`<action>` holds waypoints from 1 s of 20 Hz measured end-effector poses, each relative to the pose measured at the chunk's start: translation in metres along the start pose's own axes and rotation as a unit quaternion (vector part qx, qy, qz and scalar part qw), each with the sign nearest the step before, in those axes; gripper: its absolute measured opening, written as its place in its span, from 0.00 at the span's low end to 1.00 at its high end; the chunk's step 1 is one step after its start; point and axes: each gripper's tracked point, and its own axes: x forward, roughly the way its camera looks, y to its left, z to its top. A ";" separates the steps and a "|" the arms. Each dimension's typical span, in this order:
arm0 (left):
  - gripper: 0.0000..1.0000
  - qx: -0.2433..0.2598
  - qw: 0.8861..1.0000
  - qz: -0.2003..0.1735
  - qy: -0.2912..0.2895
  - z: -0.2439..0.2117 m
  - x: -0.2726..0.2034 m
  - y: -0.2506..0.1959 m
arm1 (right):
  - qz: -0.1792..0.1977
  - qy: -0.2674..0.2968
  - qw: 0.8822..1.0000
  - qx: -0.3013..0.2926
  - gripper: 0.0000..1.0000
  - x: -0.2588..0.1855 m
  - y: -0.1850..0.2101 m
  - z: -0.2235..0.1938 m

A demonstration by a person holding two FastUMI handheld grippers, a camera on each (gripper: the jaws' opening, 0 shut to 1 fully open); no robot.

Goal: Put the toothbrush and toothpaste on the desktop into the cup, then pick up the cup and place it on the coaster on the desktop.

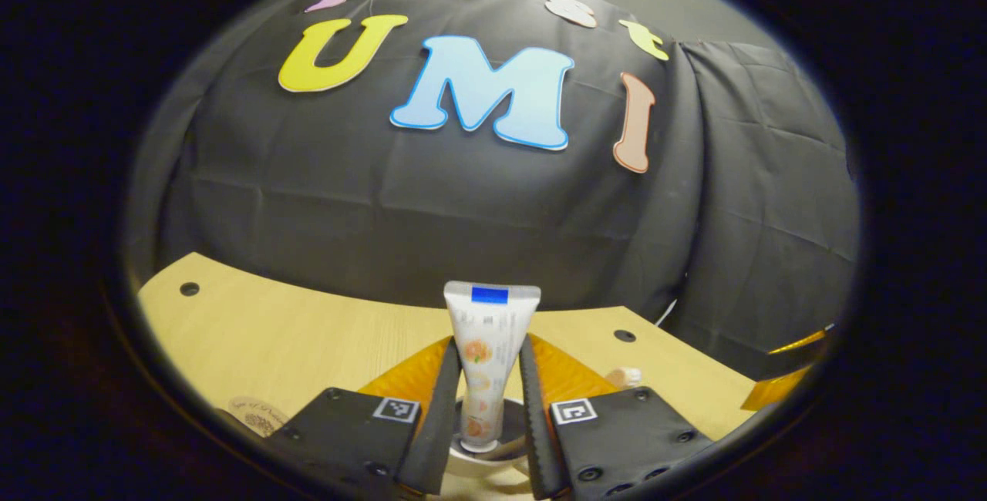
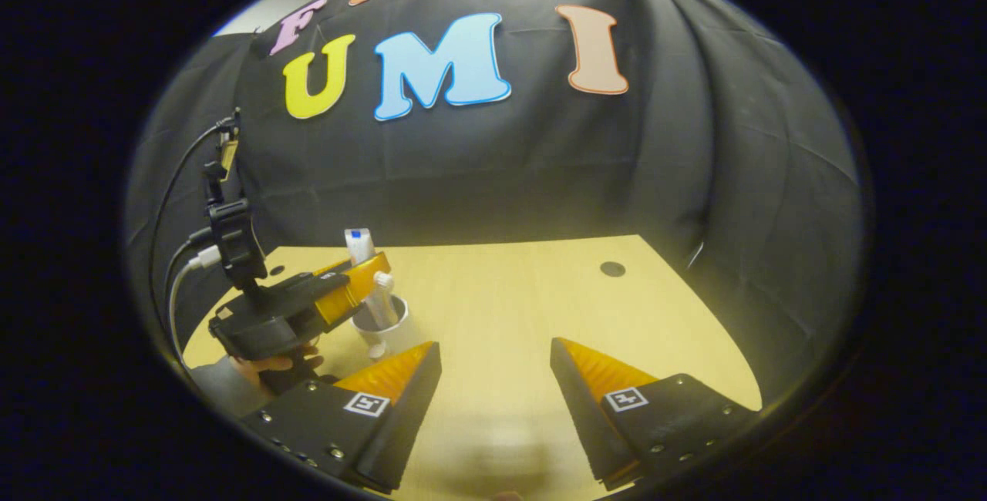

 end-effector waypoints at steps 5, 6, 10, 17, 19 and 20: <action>0.90 0.000 1.000 0.001 -0.025 0.027 -0.024 -0.002 | 0.023 0.025 0.999 -0.017 0.85 0.007 0.016 -0.008; 0.93 0.005 0.999 0.005 -0.033 0.035 -0.030 0.000 | 0.027 0.030 0.999 -0.025 0.86 0.008 0.018 -0.011; 0.98 0.016 0.998 0.019 -0.050 0.063 -0.054 0.006 | 0.048 0.052 0.996 -0.060 0.86 0.021 0.042 -0.016; 0.98 0.056 0.995 0.069 -0.033 0.081 -0.099 0.031 | 0.097 0.121 0.983 -0.102 0.86 0.042 0.087 -0.037; 0.98 0.055 0.995 0.075 -0.032 0.086 -0.110 0.037 | 0.097 0.142 0.979 -0.106 0.84 0.049 0.092 -0.042; 0.98 0.052 0.995 0.080 -0.033 0.088 -0.116 0.041 | 0.096 0.152 0.978 -0.103 0.84 0.053 0.095 -0.045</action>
